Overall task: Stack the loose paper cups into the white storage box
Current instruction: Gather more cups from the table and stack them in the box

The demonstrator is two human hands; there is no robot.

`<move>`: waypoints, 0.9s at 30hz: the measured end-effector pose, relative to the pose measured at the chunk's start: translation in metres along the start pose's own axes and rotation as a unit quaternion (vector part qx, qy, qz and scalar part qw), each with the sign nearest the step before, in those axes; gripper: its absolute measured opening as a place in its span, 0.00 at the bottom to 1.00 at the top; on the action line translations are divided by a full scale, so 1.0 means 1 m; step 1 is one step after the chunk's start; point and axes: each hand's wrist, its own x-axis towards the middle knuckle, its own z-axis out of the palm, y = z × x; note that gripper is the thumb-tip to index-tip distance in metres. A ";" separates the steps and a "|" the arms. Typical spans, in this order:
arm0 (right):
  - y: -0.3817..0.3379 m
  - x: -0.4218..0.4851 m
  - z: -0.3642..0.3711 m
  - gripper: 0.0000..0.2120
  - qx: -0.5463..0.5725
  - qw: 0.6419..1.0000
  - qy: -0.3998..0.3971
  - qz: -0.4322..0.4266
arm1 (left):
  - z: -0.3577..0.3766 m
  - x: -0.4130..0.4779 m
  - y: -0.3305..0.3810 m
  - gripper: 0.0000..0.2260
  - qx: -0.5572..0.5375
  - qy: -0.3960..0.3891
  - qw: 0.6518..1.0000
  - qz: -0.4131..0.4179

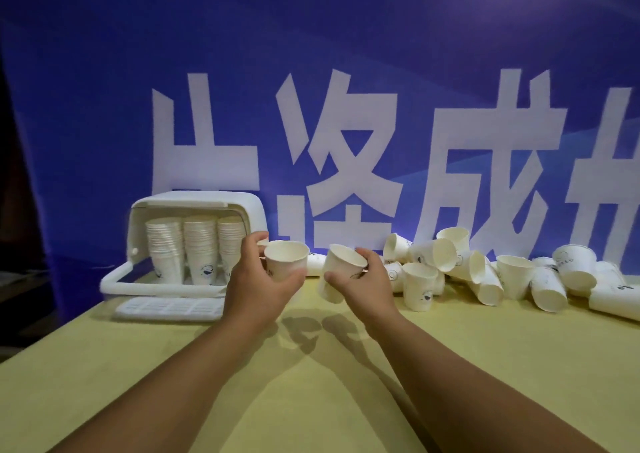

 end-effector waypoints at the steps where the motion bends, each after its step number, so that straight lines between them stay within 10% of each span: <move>1: -0.003 0.004 0.011 0.37 0.016 1.000 -0.008 0.000 | -0.008 0.010 -0.005 0.35 -0.003 0.014 1.000 0.001; 10: -0.029 0.039 0.107 0.34 0.140 0.989 -0.035 0.010 | -0.074 0.079 -0.071 0.30 -0.011 0.101 0.994 -0.045; 20: -0.037 0.044 0.159 0.37 0.142 0.988 -0.044 -0.035 | -0.084 0.078 -0.097 0.21 0.171 -0.084 0.977 -0.099; 27: -0.037 0.036 0.164 0.39 0.014 0.989 -0.121 -0.087 | -0.090 0.077 -0.096 0.48 0.222 -0.169 0.953 -0.120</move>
